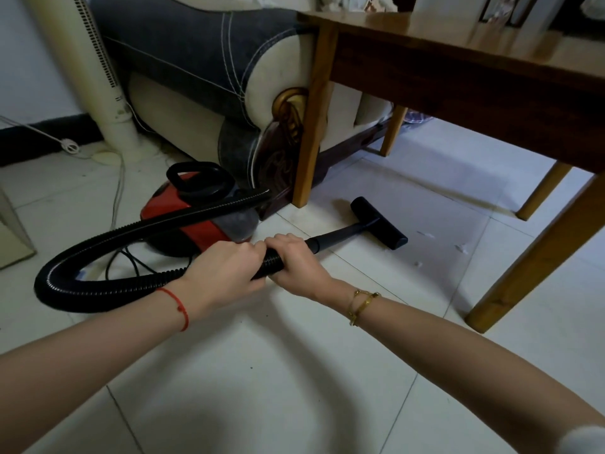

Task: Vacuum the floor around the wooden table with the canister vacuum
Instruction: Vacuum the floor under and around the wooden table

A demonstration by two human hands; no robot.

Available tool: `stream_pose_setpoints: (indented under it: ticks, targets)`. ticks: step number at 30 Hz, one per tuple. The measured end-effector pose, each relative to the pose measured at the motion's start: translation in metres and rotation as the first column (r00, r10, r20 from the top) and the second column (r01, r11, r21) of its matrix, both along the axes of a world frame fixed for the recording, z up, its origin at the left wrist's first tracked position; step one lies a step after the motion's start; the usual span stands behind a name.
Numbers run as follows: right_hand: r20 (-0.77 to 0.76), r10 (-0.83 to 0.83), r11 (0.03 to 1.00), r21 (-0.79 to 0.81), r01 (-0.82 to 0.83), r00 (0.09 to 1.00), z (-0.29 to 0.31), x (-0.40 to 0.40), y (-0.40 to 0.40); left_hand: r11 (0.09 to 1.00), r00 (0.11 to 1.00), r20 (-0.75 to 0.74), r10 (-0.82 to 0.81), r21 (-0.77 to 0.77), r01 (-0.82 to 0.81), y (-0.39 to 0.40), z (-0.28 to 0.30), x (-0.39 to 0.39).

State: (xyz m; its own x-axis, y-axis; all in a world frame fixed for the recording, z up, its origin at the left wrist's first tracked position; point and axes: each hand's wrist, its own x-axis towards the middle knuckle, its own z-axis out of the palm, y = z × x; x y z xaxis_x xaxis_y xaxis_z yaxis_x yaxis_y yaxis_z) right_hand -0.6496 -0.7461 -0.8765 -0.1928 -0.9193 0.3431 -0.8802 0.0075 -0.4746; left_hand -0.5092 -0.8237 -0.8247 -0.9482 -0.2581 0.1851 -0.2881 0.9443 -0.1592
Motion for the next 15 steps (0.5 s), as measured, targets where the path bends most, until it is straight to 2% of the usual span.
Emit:
stream_pose_setpoints:
  ticks: [7,15]
  targets:
    - [-0.022,0.085,0.996,0.021,-0.085,0.996,0.000,0.011,-0.010,0.999,0.999,0.007,0.045,0.014,-0.045,-0.003,-0.005,0.014]
    - [-0.057,0.132,0.989,0.069,-0.128,0.990,-0.007,-0.020,-0.022,0.996,0.997,0.018,0.080,0.026,-0.081,-0.006,-0.012,-0.012]
